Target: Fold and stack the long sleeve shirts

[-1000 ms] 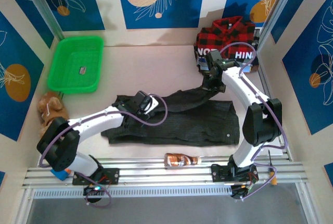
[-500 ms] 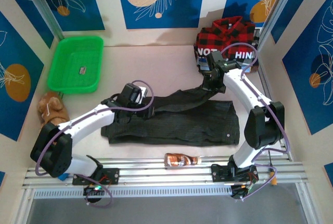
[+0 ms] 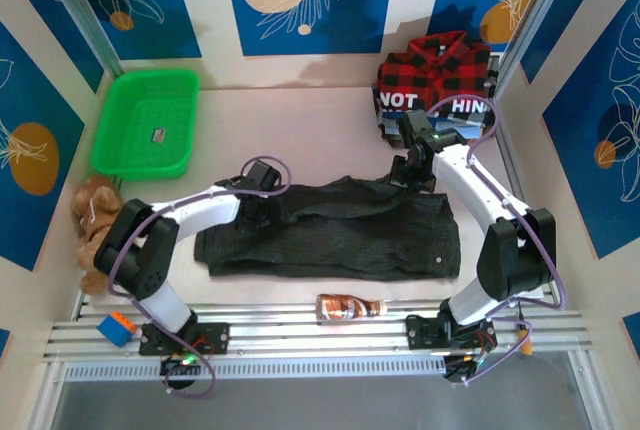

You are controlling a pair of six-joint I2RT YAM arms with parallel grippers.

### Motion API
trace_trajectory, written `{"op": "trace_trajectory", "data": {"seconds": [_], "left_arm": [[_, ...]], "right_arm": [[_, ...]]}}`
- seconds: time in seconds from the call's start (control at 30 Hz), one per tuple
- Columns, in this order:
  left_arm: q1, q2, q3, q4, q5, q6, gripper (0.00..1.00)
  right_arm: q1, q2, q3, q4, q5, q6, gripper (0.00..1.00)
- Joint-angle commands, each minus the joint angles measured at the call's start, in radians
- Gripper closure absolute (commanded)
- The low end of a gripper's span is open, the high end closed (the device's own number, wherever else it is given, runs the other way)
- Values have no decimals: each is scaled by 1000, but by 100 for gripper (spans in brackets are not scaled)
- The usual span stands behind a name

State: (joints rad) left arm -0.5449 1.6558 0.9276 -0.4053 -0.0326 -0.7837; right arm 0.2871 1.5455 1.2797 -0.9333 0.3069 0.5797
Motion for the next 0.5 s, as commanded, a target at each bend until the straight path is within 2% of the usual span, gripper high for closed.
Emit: {"op": "trace_trajectory", "data": {"seconds": [0.0, 0.2, 0.47], "left_arm": [[33, 28, -1, -124, -77, 42, 53], [75, 58, -7, -184, -116, 121, 58], [93, 21, -12, -171, -112, 197, 62]], "right_arm": [[-11, -34, -28, -22, -1, 19, 100], [-39, -51, -95, -12, 13, 11, 100], [-52, -60, -206, 73, 35, -6, 100]]}}
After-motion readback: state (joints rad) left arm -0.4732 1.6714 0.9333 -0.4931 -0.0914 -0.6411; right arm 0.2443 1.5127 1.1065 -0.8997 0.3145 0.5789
